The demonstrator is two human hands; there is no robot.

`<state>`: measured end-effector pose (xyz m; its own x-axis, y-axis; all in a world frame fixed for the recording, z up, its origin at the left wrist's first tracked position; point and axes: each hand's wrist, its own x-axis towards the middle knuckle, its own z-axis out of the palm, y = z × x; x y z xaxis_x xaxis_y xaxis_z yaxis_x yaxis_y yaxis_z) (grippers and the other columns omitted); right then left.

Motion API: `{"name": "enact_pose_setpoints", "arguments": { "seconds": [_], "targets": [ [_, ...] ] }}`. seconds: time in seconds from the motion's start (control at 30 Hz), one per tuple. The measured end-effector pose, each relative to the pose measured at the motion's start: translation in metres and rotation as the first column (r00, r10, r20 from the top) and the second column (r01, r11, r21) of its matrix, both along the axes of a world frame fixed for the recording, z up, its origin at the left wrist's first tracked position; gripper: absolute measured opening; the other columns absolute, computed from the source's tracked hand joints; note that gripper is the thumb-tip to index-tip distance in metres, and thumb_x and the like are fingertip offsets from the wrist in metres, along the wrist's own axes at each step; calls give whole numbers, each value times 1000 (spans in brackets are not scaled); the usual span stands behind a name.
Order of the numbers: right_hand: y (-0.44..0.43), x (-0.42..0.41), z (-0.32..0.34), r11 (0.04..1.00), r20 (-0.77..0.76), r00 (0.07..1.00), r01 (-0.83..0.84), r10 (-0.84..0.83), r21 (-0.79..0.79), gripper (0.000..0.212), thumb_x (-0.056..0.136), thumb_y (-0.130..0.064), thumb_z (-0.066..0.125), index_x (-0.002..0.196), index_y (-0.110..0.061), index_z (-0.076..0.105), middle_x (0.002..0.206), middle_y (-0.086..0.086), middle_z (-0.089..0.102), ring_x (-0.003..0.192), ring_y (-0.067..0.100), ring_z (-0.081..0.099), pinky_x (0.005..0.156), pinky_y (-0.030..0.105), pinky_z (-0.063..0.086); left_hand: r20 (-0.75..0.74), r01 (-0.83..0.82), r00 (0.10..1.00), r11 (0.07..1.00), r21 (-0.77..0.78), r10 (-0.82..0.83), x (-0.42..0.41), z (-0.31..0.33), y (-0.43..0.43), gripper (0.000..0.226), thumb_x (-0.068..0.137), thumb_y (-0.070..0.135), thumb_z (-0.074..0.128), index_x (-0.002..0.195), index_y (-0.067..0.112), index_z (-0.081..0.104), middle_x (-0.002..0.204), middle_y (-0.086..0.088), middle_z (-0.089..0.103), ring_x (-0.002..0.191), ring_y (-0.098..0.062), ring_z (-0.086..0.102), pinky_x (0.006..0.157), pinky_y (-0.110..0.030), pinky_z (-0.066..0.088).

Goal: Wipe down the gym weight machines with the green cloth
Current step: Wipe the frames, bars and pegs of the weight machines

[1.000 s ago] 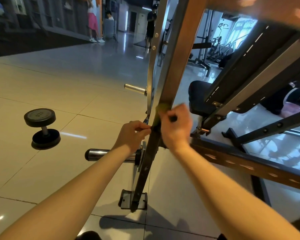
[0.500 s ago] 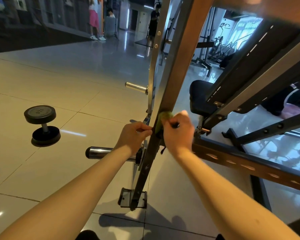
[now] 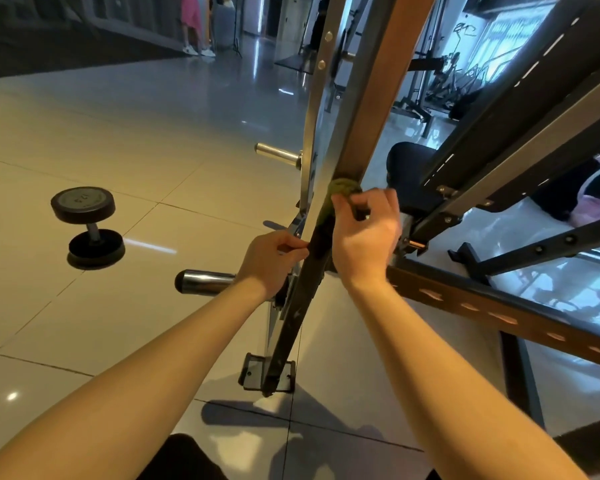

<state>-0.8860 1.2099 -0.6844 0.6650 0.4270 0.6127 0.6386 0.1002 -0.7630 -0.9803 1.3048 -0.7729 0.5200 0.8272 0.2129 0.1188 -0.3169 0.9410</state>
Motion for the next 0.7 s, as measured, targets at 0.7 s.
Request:
{"name": "enact_pose_setpoints", "arguments": {
  "seconds": [0.7],
  "targets": [
    [2, -3, -138, 991, -161, 979, 116, -127, -72, 16, 87, -5, 70, 74, -10, 62, 79, 4, 63, 76, 12, 61, 72, 23, 51, -50, 47, 998, 977, 207, -37, -16, -86, 9, 25, 94, 15, 70, 118, 21, 70, 103, 15, 58, 98, -3, 61, 90, -24, 55]
  ]
}}
